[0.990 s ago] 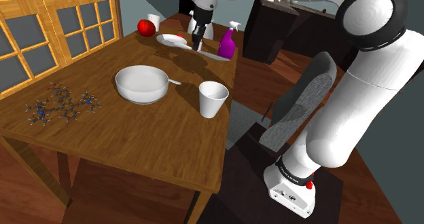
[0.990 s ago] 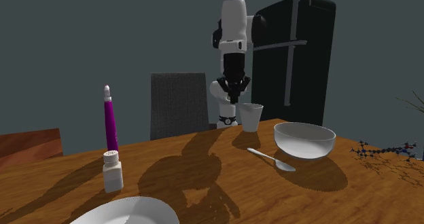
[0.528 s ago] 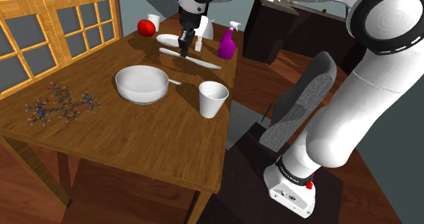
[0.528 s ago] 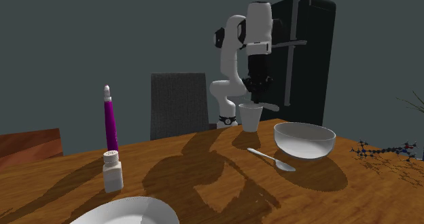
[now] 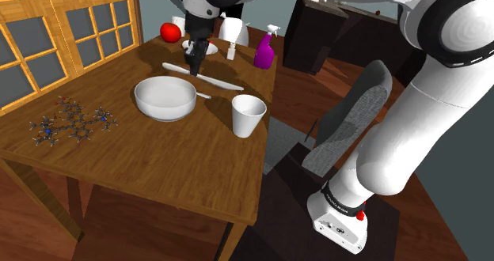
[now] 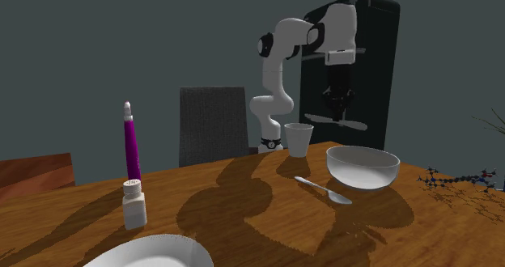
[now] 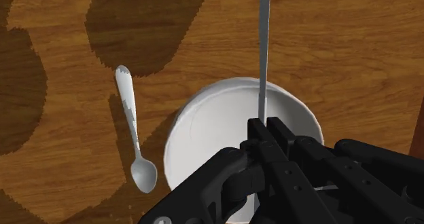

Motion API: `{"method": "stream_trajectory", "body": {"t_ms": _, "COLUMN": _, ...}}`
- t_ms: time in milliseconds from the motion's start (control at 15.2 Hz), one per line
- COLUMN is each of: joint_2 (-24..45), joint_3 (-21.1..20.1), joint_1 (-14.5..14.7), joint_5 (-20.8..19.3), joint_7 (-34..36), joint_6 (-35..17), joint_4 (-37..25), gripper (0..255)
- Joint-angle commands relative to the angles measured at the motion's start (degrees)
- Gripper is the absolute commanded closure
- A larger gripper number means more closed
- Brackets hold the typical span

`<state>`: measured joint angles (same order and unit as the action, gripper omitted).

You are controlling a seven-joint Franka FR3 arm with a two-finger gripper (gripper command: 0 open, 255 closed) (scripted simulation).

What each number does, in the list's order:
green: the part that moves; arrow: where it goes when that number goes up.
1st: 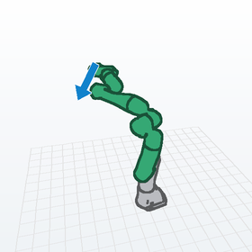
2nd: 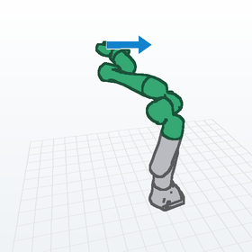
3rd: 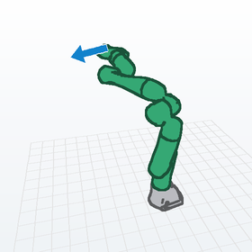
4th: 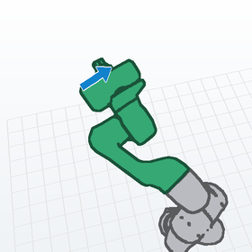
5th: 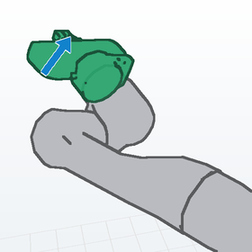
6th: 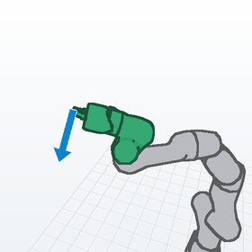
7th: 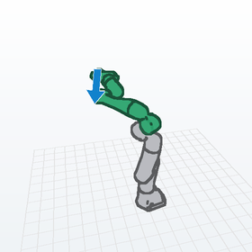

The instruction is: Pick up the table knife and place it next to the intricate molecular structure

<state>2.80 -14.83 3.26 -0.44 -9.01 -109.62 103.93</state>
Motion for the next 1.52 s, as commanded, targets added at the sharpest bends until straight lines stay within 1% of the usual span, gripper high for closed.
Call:
{"method": "stream_trajectory", "body": {"t_ms": 0, "joint_2": 0.26, "joint_3": -2.79, "joint_1": 3.0, "joint_5": -0.38, "joint_7": 3.04, "joint_6": -0.41, "joint_4": 0.21, "gripper": 255}}
{"method": "stream_trajectory", "body": {"t_ms": 330, "joint_2": 2.59, "joint_3": -9.71, "joint_1": 3.08, "joint_5": -2.15, "joint_7": 10.47, "joint_6": 0.16, "joint_4": -2.34, "gripper": 255}}
{"method": "stream_trajectory", "body": {"t_ms": 594, "joint_2": 5.79, "joint_3": -15.2, "joint_1": 3.56, "joint_5": -4.61, "joint_7": 16.89, "joint_6": 1.09, "joint_4": -5.73, "gripper": 255}}
{"method": "stream_trajectory", "body": {"t_ms": 660, "joint_2": 5.93, "joint_3": -16.0, "joint_1": 2.8, "joint_5": -4.82, "joint_7": 17.04, "joint_6": 0.35, "joint_4": -5.05, "gripper": 255}}
{"method": "stream_trajectory", "body": {"t_ms": 924, "joint_2": 6.59, "joint_3": -18.05, "joint_1": 0.83, "joint_5": -5.59, "joint_7": 17.58, "joint_6": -2.56, "joint_4": -2.49, "gripper": 255}}
{"method": "stream_trajectory", "body": {"t_ms": 1452, "joint_2": 8.3, "joint_3": -19.05, "joint_1": -0.17, "joint_5": -7.1, "joint_7": 18.63, "joint_6": -8.25, "joint_4": 1.94, "gripper": 255}}
